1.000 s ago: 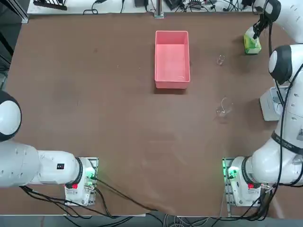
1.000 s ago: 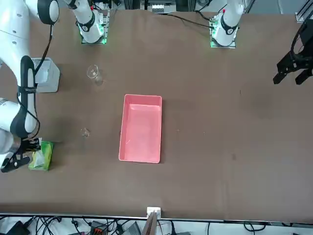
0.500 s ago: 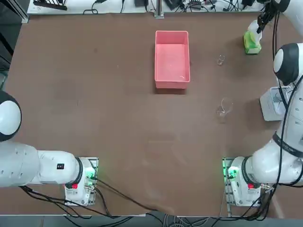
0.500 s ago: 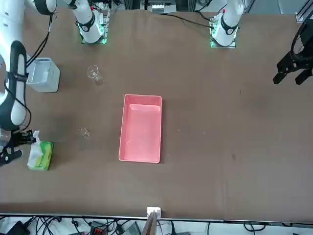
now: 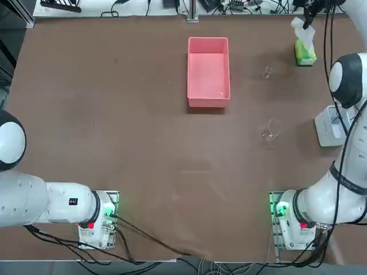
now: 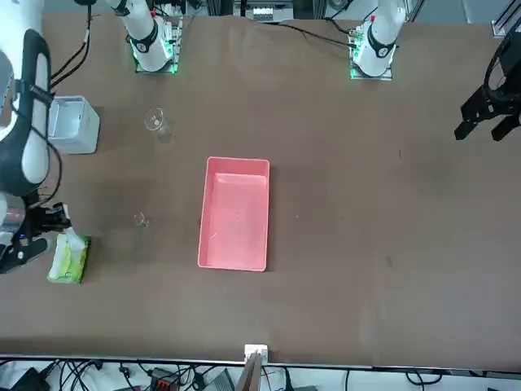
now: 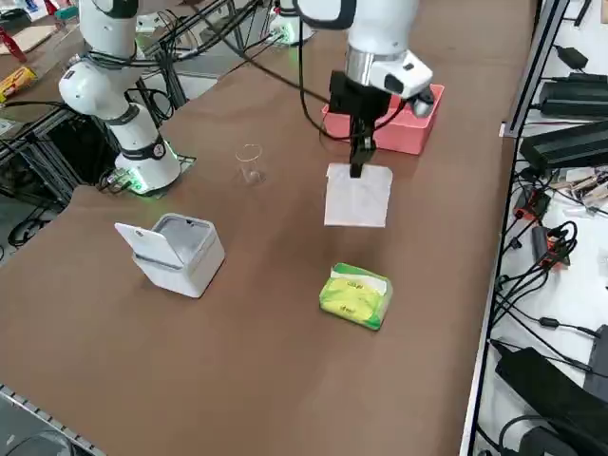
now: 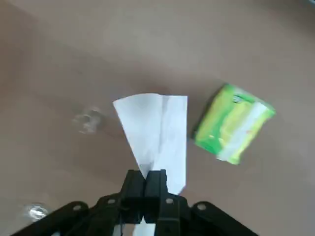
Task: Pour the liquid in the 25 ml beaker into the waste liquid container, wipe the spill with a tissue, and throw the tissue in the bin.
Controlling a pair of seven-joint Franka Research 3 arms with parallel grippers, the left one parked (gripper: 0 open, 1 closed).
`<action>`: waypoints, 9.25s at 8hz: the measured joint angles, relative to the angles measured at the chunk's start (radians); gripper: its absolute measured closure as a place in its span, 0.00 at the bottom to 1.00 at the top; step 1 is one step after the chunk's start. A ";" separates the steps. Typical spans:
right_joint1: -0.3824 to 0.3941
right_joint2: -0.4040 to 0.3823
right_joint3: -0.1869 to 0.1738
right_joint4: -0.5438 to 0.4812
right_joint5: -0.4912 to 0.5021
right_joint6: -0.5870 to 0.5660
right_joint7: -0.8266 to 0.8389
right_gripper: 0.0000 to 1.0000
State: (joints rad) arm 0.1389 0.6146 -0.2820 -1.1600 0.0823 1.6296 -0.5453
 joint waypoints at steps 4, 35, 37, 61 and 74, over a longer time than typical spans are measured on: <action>0.087 -0.005 0.003 -0.004 0.260 -0.021 0.114 0.98; 0.204 0.141 -0.006 -0.413 0.916 0.219 -0.198 0.98; 0.227 0.160 -0.005 -0.414 0.892 0.247 -0.200 0.98; 0.292 0.206 -0.005 -0.401 0.874 0.307 -0.200 0.98; 0.312 0.193 -0.190 -0.273 0.767 0.229 -0.200 0.98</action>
State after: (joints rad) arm 0.4514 0.8081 -0.4721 -1.4328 0.8497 1.8586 -0.7455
